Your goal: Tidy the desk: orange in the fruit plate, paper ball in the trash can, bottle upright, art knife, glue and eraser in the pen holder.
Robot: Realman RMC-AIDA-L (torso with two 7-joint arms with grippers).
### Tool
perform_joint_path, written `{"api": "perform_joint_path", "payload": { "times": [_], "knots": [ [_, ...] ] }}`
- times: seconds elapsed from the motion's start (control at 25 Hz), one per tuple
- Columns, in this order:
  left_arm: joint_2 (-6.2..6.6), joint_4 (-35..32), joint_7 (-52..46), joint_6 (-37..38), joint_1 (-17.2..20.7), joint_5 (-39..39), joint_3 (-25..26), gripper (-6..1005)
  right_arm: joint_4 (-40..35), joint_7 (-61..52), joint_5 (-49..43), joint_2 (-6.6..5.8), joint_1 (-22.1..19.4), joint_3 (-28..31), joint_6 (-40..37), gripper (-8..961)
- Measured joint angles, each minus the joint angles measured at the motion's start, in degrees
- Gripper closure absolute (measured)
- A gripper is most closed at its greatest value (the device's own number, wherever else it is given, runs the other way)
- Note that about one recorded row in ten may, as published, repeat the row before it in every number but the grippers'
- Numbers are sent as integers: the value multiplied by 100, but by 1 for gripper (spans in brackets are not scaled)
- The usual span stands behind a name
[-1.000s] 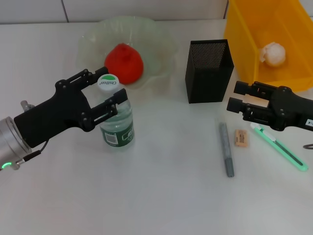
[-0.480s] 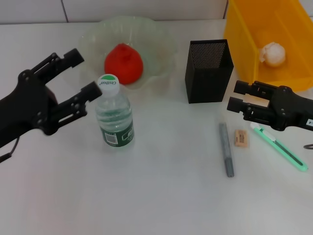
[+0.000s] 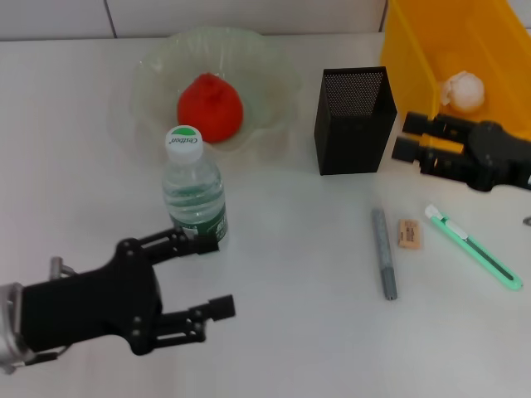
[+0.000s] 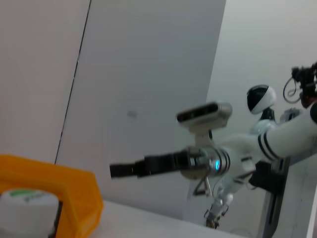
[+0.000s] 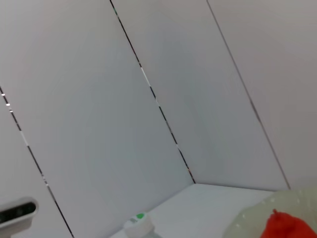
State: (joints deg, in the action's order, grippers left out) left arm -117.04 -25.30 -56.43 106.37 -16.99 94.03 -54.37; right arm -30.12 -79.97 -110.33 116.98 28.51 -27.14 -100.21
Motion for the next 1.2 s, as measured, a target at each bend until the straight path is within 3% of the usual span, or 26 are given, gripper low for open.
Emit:
{"api": "perform_joint_path", "payload": {
  "times": [0.12,0.16,0.2,0.28,0.36,0.4,0.52,0.56,0.6,0.76,1.2],
  "knots": [
    [0,0,0,0,0,0,0,218,-605,-881,-223,-66,161,-246,93,253],
    [-152,120,247,-491,-54,240,-53,218,-1286,-1656,-513,-79,254,-527,97,253],
    [-152,120,247,-491,-54,240,-53,218,-1286,-1656,-513,-79,254,-527,97,253],
    [-148,400,381,-639,-181,249,-91,218,-2141,-2468,-833,-76,310,-917,56,254],
    [-148,400,381,-639,-181,249,-91,218,-3409,-3714,-1397,-40,364,-1652,0,254],
    [-130,684,504,-821,-344,260,-127,218,-3409,-3714,-1397,-40,364,-1652,0,254],
    [-135,686,507,-951,-347,267,-150,218,-4532,-4881,-2153,15,488,-2386,-112,254],
    [-137,686,504,-1010,-347,271,-152,218,-5164,-5589,-2674,99,560,-2855,-165,254],
    [-138,686,501,-1028,-348,271,-152,218,-5164,-5589,-2674,99,560,-2855,-165,254],
    [-149,690,481,-1111,-349,280,-166,218,-5873,-6777,-3809,200,691,-3893,-219,254],
    [-152,694,459,-1278,-390,290,-170,218,-5304,-7420,-4737,221,908,-4628,-99,254]
  ]
}}
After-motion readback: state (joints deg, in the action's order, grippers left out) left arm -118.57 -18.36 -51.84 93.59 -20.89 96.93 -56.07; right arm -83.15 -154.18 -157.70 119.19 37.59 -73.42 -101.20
